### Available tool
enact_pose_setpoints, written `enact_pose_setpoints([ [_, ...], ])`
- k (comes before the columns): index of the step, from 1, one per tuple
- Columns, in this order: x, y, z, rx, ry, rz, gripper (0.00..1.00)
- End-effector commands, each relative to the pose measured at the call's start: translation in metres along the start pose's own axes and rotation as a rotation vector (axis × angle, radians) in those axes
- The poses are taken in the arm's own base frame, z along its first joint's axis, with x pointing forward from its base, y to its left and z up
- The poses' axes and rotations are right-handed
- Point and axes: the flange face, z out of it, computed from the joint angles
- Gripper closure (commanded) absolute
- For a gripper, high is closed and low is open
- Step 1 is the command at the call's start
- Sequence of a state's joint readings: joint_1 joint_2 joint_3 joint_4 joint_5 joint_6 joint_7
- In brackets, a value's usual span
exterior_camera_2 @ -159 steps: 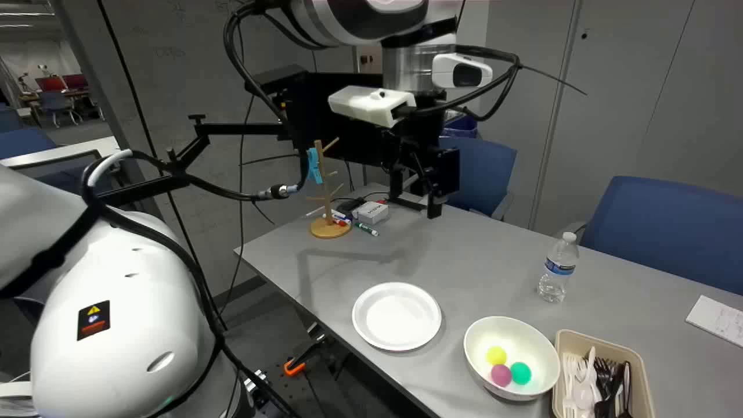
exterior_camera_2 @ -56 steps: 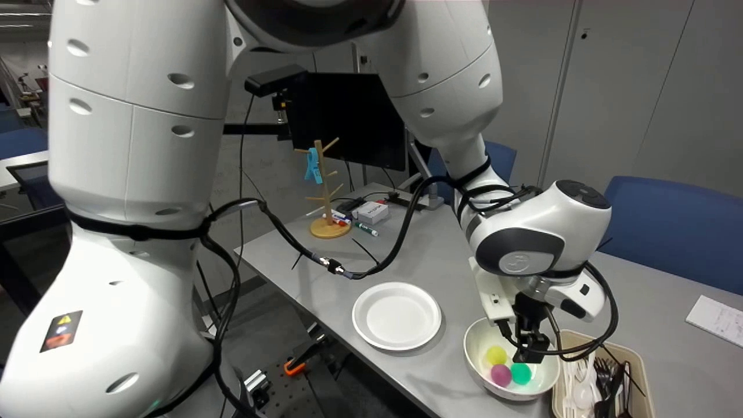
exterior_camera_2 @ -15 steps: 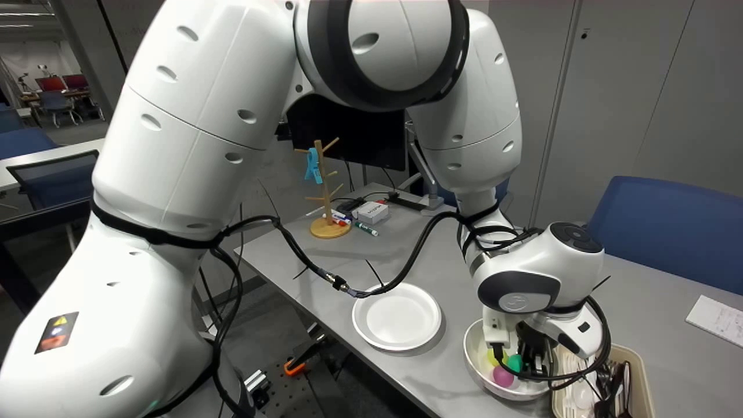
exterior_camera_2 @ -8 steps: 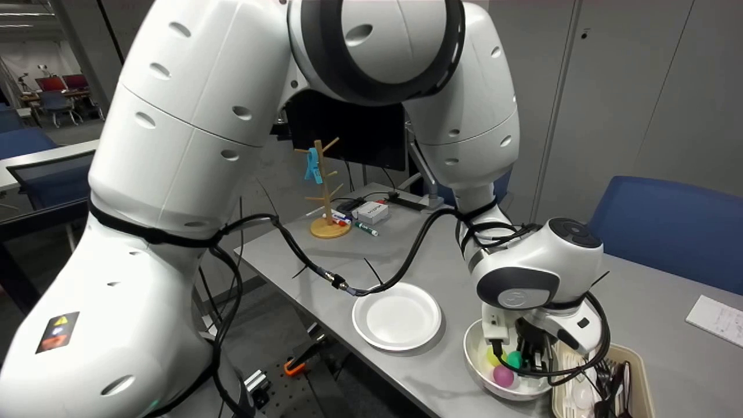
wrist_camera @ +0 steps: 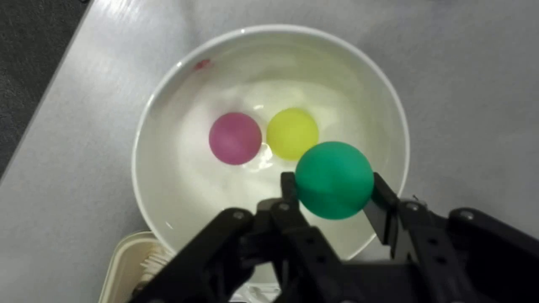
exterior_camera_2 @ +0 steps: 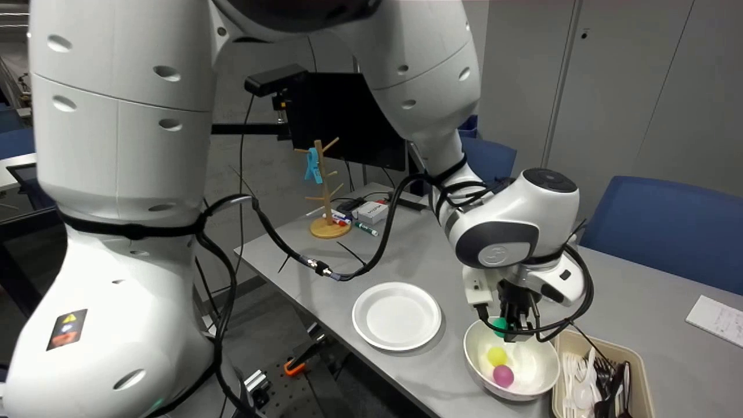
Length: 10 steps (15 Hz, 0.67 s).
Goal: Get the blue ball from the white bowl and place it on the white plate
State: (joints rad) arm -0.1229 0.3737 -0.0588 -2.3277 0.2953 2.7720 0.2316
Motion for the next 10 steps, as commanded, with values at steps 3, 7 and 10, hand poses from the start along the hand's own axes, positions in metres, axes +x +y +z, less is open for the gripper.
enact_pose_setpoints([
  [3,-0.068,-0.025,-0.047,0.008,-0.069,-0.209,0.82],
  [7,-0.111,-0.057,-0.04,0.007,-0.123,-0.355,0.82],
  [10,-0.139,-0.083,-0.02,0.003,-0.155,-0.456,0.82],
])
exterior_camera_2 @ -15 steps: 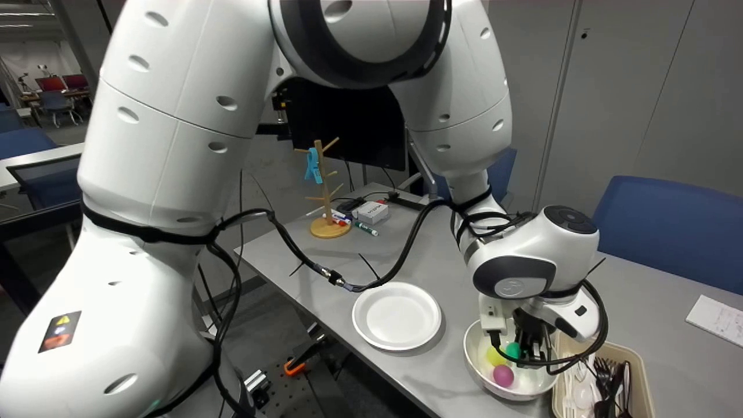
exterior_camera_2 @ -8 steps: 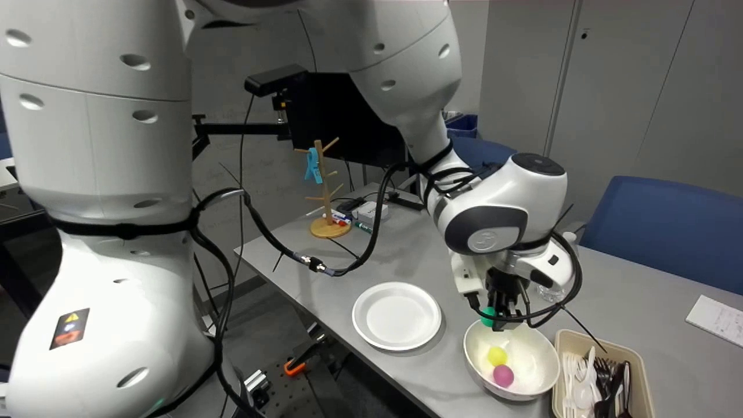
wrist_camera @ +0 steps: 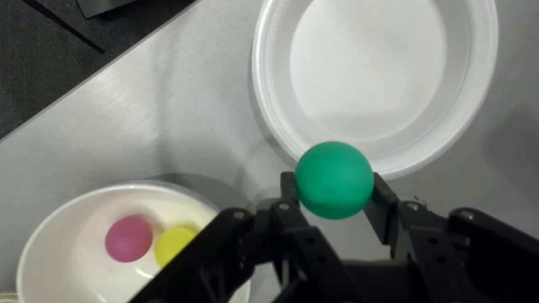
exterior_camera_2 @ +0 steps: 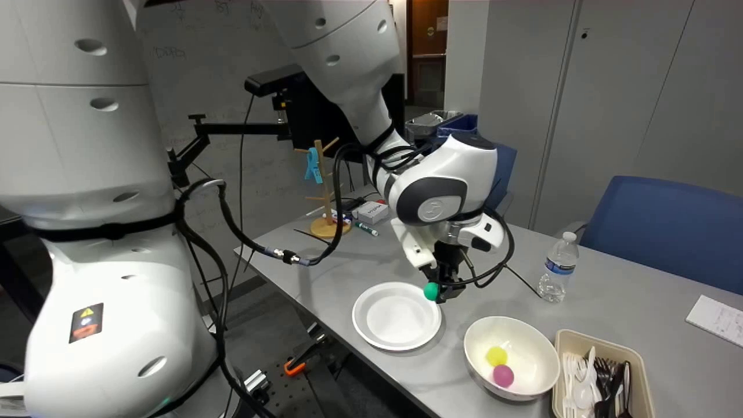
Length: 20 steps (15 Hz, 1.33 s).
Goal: Get the blue ball from the white bowl and place it on the white plate
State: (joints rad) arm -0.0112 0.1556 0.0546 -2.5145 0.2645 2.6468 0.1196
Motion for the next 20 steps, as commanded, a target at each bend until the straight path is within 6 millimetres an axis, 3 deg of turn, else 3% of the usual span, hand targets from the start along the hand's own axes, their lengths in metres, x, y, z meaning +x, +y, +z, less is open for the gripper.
enact_pose_setpoints([
  [1,-0.02,-0.034,0.022,-0.004,-0.034,-0.122,0.82],
  [5,-0.028,-0.062,0.055,-0.026,-0.048,-0.193,0.82],
  [11,-0.02,-0.067,0.096,-0.047,-0.032,-0.224,0.82],
  [20,-0.002,-0.07,0.114,-0.057,-0.027,-0.239,0.82],
])
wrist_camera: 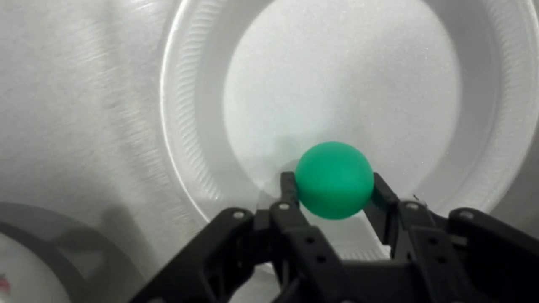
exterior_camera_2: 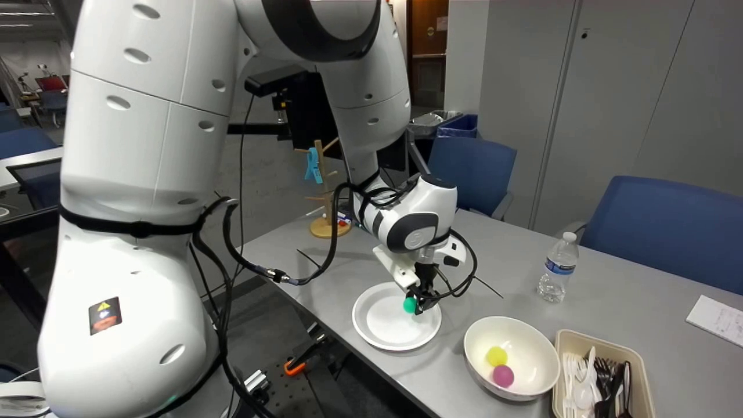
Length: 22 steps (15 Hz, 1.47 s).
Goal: Get the blue ball from the white bowl and place it on the white plate
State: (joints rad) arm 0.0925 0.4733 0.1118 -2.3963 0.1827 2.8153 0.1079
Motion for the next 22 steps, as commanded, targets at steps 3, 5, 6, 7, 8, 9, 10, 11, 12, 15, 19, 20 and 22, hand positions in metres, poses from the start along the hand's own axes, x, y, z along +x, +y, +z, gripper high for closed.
enact_pose_setpoints([
  [3,0.011,-0.003,0.005,-0.017,0.016,-0.024,0.82],
  [5,0.012,-0.002,0.005,-0.021,0.016,-0.03,0.82],
  [6,0.012,-0.003,0.005,-0.023,0.016,-0.035,0.82],
  [7,0.012,-0.003,0.005,-0.024,0.016,-0.037,0.82],
  [8,0.012,-0.003,0.006,-0.025,0.015,-0.04,0.82],
  [9,0.011,-0.003,0.006,-0.027,0.015,-0.042,0.82],
  [10,0.011,-0.003,0.006,-0.028,0.014,-0.041,0.82],
  [11,0.011,-0.002,0.007,-0.029,0.012,-0.04,0.82],
  [12,0.011,-0.002,0.007,-0.031,0.011,-0.043,0.82],
  [15,0.011,0.001,0.008,-0.038,0.01,-0.045,0.82],
  [19,0.011,0.005,0.015,-0.064,0.014,-0.07,0.82],
  [20,0.01,0.006,0.018,-0.069,0.011,-0.072,0.82],
  [22,0.008,0.006,0.021,-0.078,0.008,-0.08,0.82],
])
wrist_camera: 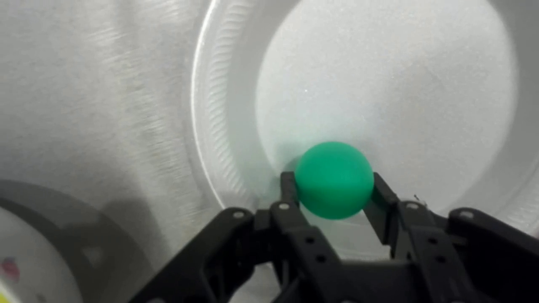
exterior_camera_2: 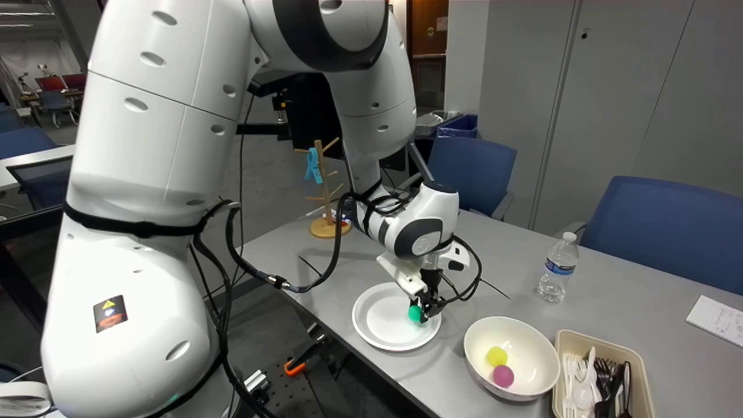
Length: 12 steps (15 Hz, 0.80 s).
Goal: Get the blue ball from the white bowl and place it on the white plate
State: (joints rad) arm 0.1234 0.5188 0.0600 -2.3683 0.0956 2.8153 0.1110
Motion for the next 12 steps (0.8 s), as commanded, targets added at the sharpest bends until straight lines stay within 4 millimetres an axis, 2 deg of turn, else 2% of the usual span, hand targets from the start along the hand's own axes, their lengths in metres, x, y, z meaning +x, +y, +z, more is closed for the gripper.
enact_pose_setpoints([
  [1,0.0021,-0.0024,0.0078,-0.031,0.014,-0.025,0.82],
  [12,0.0016,-0.0054,0.0099,-0.037,0.007,-0.033,0.82],
])
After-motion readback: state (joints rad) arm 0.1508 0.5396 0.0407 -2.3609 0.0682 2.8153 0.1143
